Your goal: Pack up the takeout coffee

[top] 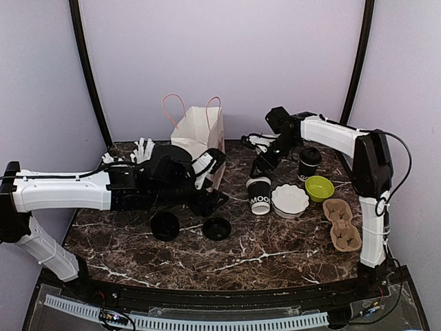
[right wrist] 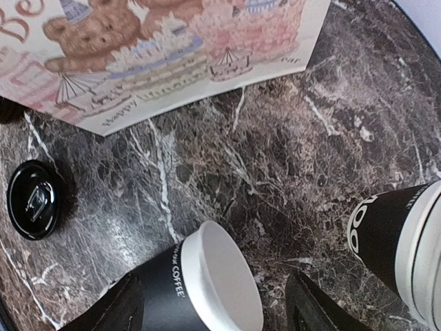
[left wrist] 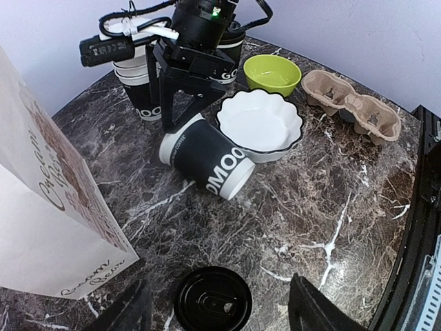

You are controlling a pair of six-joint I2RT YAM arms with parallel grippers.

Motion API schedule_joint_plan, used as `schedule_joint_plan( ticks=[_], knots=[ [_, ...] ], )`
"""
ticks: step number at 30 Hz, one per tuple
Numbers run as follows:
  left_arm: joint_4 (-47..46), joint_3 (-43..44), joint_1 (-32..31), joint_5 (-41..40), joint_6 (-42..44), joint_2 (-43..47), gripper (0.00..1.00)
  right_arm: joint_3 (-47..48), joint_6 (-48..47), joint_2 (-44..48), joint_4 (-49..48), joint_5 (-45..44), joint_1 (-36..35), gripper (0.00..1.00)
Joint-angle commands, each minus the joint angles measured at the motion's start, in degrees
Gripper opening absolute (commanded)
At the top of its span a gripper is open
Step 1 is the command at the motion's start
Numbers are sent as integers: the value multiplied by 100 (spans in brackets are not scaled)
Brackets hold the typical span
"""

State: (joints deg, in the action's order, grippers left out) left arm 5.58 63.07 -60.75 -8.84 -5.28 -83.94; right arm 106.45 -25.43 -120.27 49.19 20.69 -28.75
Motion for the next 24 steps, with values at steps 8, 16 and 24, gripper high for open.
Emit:
schedule_joint_plan(
  ticks=[8,16,24],
  knots=[
    [-221,-332,-7,97,-3,356,69,501,-911,-344,1678,882,124,53],
    [-245,-327,-7,152,97,301,69,304,-1080,-325,2315,1214,120,39],
    [-249,-382,-7,212,69,323,69,132,-1280,-328,2658,1363,98,37]
  ],
)
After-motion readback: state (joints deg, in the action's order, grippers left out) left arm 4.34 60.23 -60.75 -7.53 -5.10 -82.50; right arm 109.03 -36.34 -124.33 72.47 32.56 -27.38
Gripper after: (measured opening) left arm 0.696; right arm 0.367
